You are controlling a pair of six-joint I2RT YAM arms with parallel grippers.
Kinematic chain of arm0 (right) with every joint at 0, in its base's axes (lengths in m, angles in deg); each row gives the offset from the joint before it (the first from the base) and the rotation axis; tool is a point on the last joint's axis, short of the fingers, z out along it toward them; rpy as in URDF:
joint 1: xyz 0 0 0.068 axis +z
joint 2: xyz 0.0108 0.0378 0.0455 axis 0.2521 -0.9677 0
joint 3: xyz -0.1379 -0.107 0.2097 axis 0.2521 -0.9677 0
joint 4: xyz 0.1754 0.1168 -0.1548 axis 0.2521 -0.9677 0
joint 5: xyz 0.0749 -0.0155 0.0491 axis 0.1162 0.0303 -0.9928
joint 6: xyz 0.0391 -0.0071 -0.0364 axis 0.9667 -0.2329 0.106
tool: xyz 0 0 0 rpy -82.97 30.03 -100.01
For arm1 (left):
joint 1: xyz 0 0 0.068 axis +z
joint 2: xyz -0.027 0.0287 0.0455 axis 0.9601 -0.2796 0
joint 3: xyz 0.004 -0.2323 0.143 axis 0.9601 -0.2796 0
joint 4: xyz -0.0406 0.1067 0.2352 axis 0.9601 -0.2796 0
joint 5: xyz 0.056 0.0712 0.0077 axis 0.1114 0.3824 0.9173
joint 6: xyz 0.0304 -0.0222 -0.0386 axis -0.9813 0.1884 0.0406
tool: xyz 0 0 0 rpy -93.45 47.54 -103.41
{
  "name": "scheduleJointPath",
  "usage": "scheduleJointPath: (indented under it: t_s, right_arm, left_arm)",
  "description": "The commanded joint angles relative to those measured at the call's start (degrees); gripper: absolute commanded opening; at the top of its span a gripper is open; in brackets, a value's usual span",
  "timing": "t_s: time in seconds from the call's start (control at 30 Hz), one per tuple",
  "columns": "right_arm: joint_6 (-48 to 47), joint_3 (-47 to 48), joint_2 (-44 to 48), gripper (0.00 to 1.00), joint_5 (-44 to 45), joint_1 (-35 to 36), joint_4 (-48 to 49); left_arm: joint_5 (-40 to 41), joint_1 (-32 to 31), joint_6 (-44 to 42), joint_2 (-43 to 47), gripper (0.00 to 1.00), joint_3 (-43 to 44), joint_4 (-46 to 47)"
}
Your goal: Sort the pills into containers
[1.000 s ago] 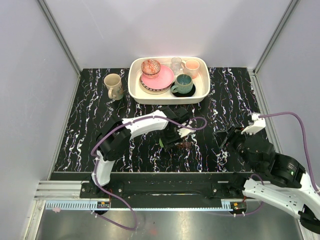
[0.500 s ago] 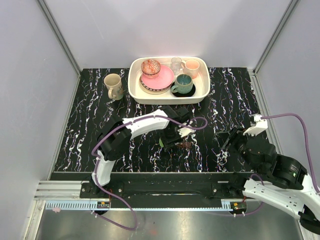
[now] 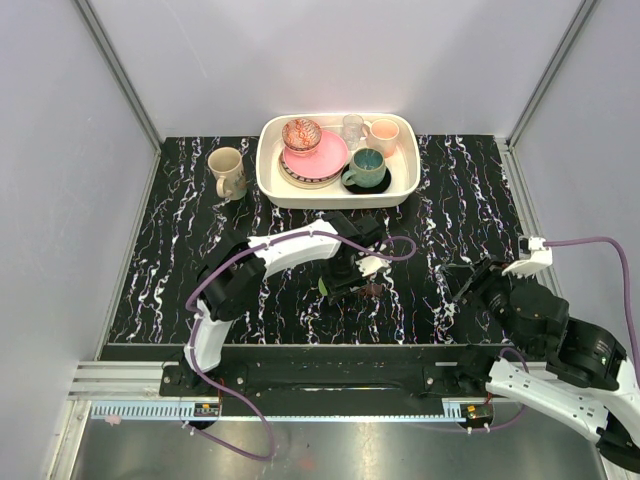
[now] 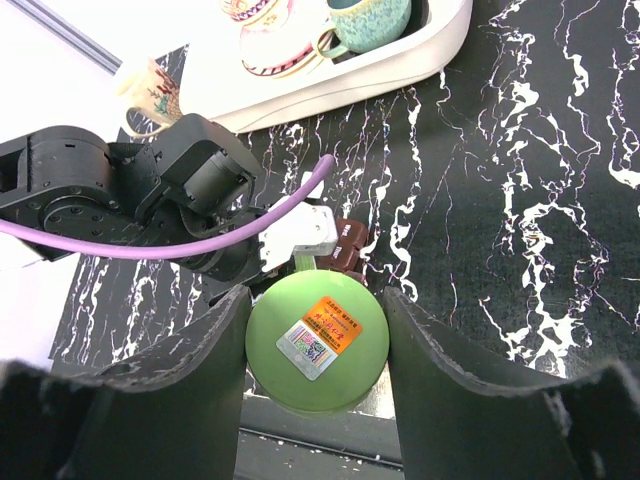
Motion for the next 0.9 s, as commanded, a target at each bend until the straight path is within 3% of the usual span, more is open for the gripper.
scheduleJointPath:
  t_s: [0.0, 0.87]
  right_arm:
    - [1.22, -0.16, 1.28, 0.00, 3.17, 0.14, 0.17]
    - [1.31, -0.69, 2.33, 0.00, 3.17, 0.14, -0.88]
  left_arm:
    - [0.31, -0.36, -0.76, -0.35, 0.00, 2.74, -1.02]
    - [1.72, -0.54, -0.15, -2.72, 0.00, 7.57, -6.03]
